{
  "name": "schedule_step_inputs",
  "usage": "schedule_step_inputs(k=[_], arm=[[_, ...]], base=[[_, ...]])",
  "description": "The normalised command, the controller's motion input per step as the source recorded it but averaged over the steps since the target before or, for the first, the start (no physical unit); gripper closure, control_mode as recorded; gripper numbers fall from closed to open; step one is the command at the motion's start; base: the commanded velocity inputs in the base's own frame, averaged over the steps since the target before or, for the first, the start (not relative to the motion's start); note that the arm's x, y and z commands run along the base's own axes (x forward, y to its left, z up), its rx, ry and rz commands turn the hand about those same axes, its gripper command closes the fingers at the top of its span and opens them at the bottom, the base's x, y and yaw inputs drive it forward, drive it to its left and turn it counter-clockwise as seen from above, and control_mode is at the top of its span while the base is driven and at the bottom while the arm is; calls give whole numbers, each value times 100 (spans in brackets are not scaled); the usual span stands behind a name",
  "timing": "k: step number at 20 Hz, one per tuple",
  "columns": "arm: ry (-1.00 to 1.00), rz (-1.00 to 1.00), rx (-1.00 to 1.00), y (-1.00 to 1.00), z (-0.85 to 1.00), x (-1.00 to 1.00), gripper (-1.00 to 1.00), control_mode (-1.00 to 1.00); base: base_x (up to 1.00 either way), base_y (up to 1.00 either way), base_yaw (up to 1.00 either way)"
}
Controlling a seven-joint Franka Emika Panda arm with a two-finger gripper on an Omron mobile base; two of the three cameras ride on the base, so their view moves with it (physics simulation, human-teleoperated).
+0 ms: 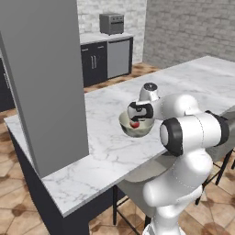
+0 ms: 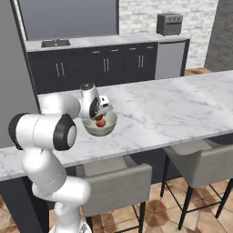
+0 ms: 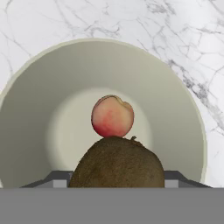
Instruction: Retrieve the peach and kiwi from the fridge and place them into the bowl on the dining table.
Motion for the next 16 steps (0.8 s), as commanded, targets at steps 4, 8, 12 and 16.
schedule_step_inputs(k=[4,8,12,16], arm=[[1,0,-1,0,-23,31,100,-100],[0,0,-1,0,-21,35,100,-100],[0,0,0,0,-19,38,100,-100],[0,0,0,0,-18,35,100,-100]], base=[[0,0,0],[0,0,0],[0,0,0],[0,0,0]])
